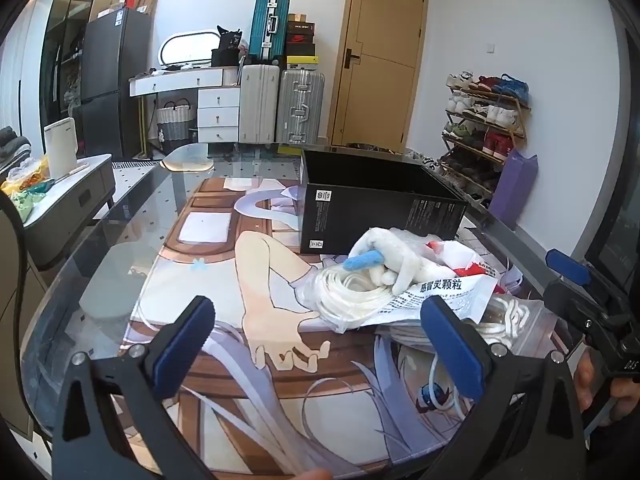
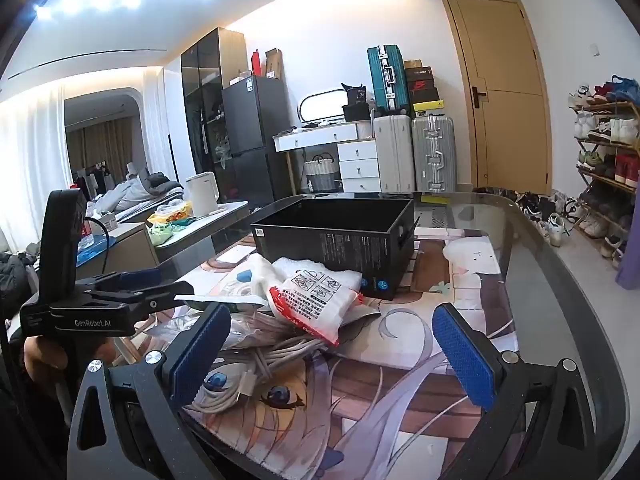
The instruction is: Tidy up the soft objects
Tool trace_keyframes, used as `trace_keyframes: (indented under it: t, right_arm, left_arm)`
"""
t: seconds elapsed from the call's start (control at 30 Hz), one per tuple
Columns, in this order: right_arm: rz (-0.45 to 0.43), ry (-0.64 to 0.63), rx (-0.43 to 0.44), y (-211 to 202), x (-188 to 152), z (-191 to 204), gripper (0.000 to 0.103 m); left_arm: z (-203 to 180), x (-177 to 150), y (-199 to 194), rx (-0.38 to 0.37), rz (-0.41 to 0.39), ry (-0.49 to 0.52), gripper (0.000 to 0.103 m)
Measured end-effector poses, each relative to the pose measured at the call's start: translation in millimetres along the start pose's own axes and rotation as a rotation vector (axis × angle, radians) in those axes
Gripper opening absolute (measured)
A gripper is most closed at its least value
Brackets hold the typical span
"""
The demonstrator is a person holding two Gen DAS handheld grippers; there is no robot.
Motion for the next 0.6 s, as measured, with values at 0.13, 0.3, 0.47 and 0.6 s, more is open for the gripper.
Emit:
trace_keyframes:
  t: [0.13, 0.3, 0.47, 0.6]
  right_arm:
    - [0.001, -0.003, -0.003, -2, -1, 0, 0.103]
    - [0.018, -0.005, 0.003, 2, 0, -1, 0.103]
    - [0.017, -0.002, 0.005, 4, -2, 3, 0.103]
    - [0.019, 0.0, 0.005, 3, -2, 2, 0.103]
  left_arm:
    - [-1, 2, -3, 0.009, -0.01, 0.024, 0.103]
    - [-8, 2, -8, 0.031, -0.031, 0.037, 0.103]
    - [0, 5, -6, 0.034, -0.028, 0.039, 0.103]
    - [0, 5, -6, 0.026, -0.03, 0.042, 0.103]
Point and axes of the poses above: each gripper's, at about its wrist camera, not at the fingertips, and y roughly the way its jaws point, z to its left, x to its top, the point moved 6 cm from there along y, roughly the way its jaws point, and after that the axes turned 11 degrees about -x, right-handed, at the moved point
